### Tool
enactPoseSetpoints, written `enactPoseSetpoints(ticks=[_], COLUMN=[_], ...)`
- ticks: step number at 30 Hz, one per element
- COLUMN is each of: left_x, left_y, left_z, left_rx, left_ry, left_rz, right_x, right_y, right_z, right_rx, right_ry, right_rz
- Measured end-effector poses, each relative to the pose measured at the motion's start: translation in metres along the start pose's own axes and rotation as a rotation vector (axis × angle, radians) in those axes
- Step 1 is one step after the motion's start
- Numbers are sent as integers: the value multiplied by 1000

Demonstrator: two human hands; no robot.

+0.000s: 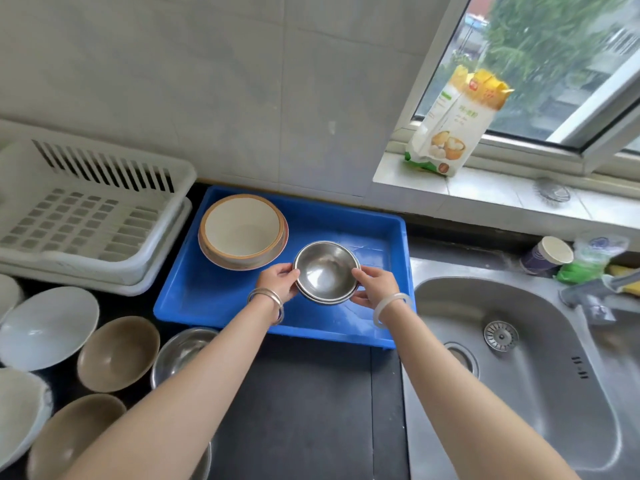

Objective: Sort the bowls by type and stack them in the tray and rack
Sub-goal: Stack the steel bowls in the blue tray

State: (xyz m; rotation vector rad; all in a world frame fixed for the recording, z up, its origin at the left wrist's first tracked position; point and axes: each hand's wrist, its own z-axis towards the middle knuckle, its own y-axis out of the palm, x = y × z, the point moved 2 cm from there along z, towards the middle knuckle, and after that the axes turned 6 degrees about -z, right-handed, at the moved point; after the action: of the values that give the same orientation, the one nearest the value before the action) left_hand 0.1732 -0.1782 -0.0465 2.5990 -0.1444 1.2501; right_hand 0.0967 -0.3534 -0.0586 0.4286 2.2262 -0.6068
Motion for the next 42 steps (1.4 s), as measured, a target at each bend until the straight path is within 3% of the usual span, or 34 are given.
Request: enactPoseSetpoints(ticks=[5, 13, 24, 42], left_x=[-9, -16, -23, -17], left_y=[10, 15, 27, 33], left_z=[32, 63, 80, 86], left_rx=[-4, -12, 8, 61], left_ry=[-77, -35, -57, 14], left_rz=[-46, -147, -436, -453], right_x=[-5, -3, -17, -23], right_y=[7, 16, 38, 43], right_z=[31, 62, 83, 77], right_rx=[36, 53, 58, 38], right_ry=[26, 45, 69, 66], right_rz=[14, 73, 235, 300])
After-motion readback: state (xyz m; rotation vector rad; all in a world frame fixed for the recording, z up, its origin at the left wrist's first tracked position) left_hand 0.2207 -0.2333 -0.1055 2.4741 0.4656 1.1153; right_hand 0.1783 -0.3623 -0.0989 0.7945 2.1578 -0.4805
